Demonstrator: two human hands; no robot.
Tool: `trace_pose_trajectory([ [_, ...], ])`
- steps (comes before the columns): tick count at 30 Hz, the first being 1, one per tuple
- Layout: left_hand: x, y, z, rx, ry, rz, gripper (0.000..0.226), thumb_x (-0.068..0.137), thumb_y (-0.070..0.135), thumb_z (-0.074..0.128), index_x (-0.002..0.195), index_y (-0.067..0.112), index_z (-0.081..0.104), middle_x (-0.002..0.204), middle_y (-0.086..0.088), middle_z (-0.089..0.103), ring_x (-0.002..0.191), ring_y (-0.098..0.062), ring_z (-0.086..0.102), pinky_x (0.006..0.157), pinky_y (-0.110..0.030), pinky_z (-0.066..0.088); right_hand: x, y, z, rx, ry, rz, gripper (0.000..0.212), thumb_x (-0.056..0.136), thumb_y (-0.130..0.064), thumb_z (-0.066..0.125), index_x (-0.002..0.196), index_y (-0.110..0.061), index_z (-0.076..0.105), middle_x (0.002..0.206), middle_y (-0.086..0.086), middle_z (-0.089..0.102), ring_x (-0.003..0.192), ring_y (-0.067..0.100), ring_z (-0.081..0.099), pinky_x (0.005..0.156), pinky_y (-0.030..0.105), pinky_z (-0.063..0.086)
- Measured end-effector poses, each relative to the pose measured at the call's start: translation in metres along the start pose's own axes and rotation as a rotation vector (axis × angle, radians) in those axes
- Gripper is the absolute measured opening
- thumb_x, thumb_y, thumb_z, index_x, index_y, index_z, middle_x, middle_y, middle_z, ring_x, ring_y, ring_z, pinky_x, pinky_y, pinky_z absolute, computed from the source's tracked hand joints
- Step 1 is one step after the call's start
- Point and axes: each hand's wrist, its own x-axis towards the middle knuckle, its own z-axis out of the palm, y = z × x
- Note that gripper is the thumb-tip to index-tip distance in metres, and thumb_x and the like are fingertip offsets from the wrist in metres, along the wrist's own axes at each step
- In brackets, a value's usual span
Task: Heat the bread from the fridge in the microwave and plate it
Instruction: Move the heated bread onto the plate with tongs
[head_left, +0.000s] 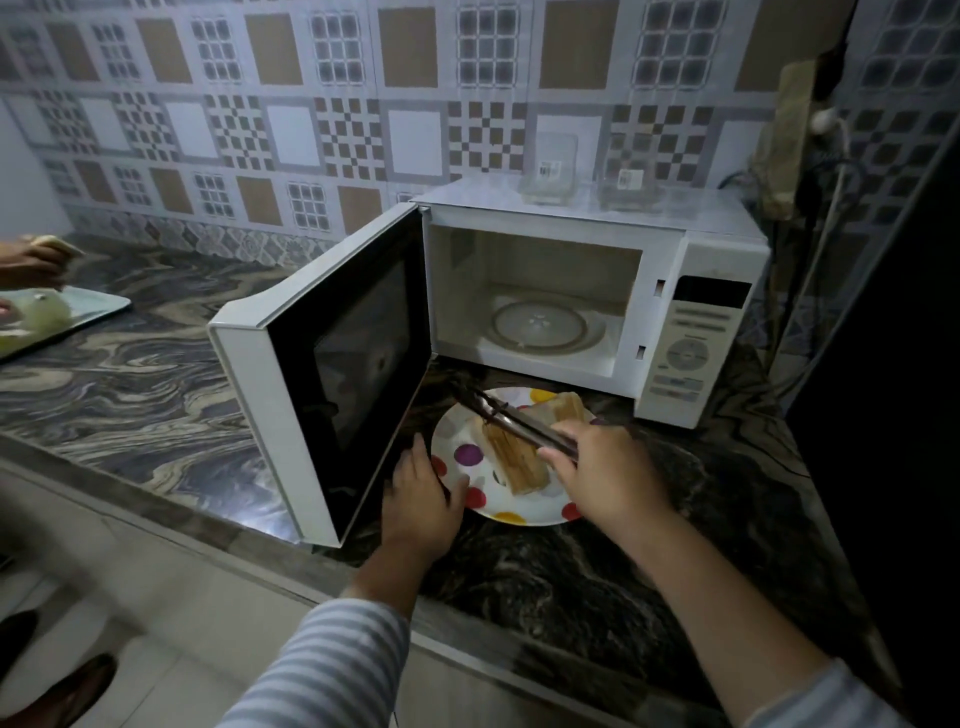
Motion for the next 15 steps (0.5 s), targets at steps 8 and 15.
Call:
trace_pose_trajectory([
  [8, -0.008, -0.012, 0.02, 0.234, -0.002, -0.008, 0.087, 0.09, 0.067, 0.026, 0.154, 0.012, 0.005, 0.161, -0.004, 0.011, 0.149, -0.015, 0.004, 0.119, -0.038, 0.0, -0.01, -0.017, 0.07, -0.026, -0.023, 0.049, 0.037, 0.095, -0.043, 0.049, 0.116, -0.015, 0.061, 0.103, 0.003, 0.068, 0.093, 0.018, 0.065, 0.064, 0.021, 0.041],
  [15, -0.007, -0.008, 0.017, 0.254, -0.015, -0.02, 0.084, 0.092, 0.062, 0.029, 0.154, 0.013, 0.002, 0.161, -0.004, 0.009, 0.149, -0.014, 0.003, 0.118, -0.039, -0.002, -0.011, -0.003, 0.12, -0.083, 0.064, 0.088, 0.04, 0.092, -0.044, 0.054, 0.114, -0.011, 0.061, 0.109, 0.007, 0.061, 0.108, 0.025, 0.053, 0.09, 0.035, 0.047],
])
